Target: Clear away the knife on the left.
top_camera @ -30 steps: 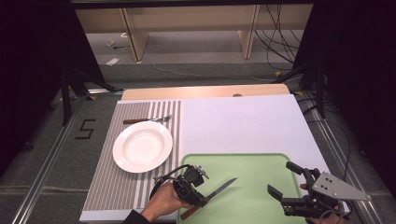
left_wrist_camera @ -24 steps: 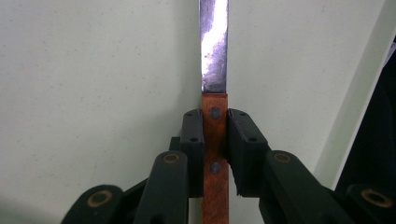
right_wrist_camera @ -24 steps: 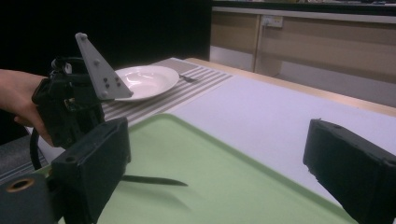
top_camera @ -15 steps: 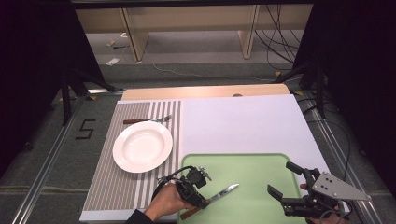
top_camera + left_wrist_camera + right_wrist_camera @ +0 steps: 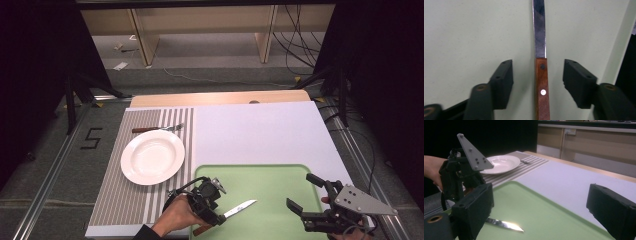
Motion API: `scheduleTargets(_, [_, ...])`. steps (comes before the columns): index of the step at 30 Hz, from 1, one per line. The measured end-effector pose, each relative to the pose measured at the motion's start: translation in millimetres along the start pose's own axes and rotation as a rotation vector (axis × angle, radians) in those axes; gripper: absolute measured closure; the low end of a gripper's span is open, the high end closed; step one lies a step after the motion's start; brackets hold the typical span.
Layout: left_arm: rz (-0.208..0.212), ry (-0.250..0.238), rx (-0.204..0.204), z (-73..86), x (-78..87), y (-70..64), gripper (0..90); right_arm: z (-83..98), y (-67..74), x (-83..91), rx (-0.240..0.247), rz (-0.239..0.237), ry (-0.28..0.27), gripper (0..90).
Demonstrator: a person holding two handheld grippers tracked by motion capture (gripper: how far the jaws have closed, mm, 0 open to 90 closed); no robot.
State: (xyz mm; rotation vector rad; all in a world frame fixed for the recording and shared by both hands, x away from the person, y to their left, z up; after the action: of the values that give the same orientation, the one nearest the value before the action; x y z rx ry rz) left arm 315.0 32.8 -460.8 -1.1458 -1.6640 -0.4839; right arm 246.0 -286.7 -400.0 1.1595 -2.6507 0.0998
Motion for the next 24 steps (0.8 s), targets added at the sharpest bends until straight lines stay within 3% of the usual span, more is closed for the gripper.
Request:
scheduleTargets(3, [-0.033,-0.030,-0.014,-0.7,0.8,-1.5,31.5,0.0,0.0,0.0,0.000,0.000,0.000,8.4])
scheduleTargets(8, [-0.050,-0.077,-0.046,-3.2,3.8,-6.3,31.9,-0.1,0.1,0.0,0.000,0.000,0.000,8.4])
scheduleTargets(13, [-0.023,-0.123,-0.078,-5.7,5.5,-10.1,50.9,0.0,0.1,-0.1,0.000,0.000,0.001,8.4])
scheduleTargets(17, [-0.010,-0.104,-0.104,-6.6,0.7,-13.1,62.7,0.0,0.3,-0.3,0.000,0.000,0.003,8.5])
scheduleTargets(21, [0.031,-0.089,-0.111,-8.5,-5.2,-17.4,73.8,0.0,0.2,-0.3,0.000,0.000,0.003,8.5])
scheduleTargets(24, [0.029,-0.057,-0.130,-9.3,-9.9,-18.8,79.3,0.0,0.3,-0.2,0.000,0.000,0.003,8.4])
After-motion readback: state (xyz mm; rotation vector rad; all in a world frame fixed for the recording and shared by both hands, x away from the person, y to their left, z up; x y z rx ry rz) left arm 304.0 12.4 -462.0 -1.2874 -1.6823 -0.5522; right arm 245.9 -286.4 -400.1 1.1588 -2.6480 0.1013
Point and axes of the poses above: each handheld gripper's, and its own axes: x roughly backward along the jaws, z roughly out of its underside, y roughly to its left, the point moved 1 cm from there along -x, roughly forward along the jaws, and after that the axes turned 3 degrees about -z, right-handed, at the moved point
